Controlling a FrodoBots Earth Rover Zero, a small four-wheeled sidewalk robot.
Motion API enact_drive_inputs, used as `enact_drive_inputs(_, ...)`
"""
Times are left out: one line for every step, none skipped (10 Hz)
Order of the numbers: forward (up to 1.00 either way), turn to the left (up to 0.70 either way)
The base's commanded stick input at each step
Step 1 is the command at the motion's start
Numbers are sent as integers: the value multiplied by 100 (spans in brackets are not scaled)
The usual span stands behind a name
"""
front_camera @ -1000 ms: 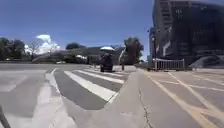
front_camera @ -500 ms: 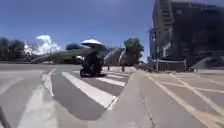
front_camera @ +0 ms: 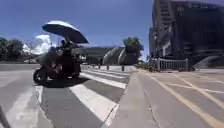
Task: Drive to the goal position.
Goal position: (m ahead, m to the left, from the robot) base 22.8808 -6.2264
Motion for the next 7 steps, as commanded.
enact_drive_inputs(70, 0)
enact_drive_inputs(70, 0)
enact_drive_inputs(70, 0)
enact_drive_inputs(70, 0)
enact_drive_inputs(70, 0)
enact_drive_inputs(70, 0)
enact_drive_inputs(70, 0)
